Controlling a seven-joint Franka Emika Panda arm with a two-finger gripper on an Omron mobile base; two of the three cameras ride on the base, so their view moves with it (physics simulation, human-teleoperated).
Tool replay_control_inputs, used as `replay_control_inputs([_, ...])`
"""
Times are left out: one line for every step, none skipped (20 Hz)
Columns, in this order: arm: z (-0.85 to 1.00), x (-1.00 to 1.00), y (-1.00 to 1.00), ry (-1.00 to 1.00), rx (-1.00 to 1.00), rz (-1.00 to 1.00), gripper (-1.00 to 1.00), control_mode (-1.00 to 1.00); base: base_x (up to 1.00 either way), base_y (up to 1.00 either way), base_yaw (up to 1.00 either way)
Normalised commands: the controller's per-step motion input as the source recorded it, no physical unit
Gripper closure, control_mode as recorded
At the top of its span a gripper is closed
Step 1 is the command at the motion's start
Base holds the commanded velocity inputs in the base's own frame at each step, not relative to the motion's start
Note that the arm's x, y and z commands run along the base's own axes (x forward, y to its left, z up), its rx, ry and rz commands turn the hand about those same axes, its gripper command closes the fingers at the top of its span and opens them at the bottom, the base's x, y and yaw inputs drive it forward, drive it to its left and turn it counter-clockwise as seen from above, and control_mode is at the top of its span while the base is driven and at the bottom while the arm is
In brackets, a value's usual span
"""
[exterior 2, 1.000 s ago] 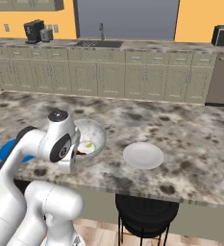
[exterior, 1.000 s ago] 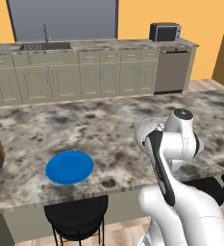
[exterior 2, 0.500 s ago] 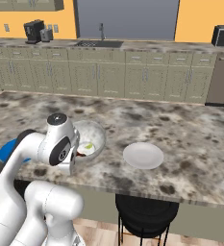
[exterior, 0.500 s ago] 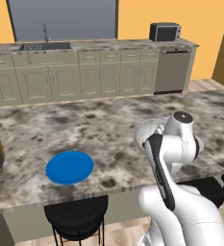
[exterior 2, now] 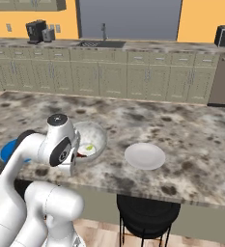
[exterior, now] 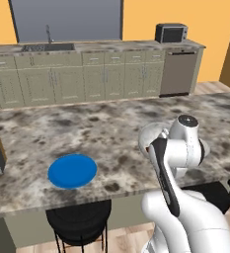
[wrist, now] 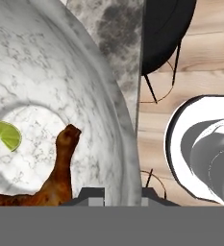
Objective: Pick the chicken drumstick and lemon wedge from their plates and place them in the bowl. Then put the bowl in the fridge.
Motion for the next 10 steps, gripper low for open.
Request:
replay_control_inputs([0.0,0.0,0.0,0.0,0.0,0.0,1.0,1.0,-0.65,0.0,0.19])
replay_control_inputs([0.0,0.0,0.0,0.0,0.0,0.0,1.0,1.0,-0.76,0.0,0.19])
replay_control_inputs([0.0,0.0,0.0,0.0,0.0,0.0,1.0,1.0,-0.82,0.0,0.17])
replay_control_inputs([0.0,0.0,0.0,0.0,0.0,0.0,1.0,1.0,-0.8,0.0,0.17])
replay_control_inputs([0.0,0.0,0.0,0.0,0.0,0.0,1.0,1.0,-0.78,0.0,0.17])
replay_control_inputs([0.0,0.0,0.0,0.0,0.0,0.0,1.0,1.0,-0.75,0.0,0.18])
replay_control_inputs([0.0,0.0,0.0,0.0,0.0,0.0,1.0,1.0,-0.71,0.0,0.19])
replay_control_inputs([0.0,0.0,0.0,0.0,0.0,0.0,1.0,1.0,-0.69,0.0,0.19])
replay_control_inputs([0.0,0.0,0.0,0.0,0.0,0.0,1.0,1.0,-0.69,0.0,0.21])
replay_control_inputs([0.0,0.0,0.0,0.0,0.0,0.0,1.0,1.0,-0.69,0.0,0.21])
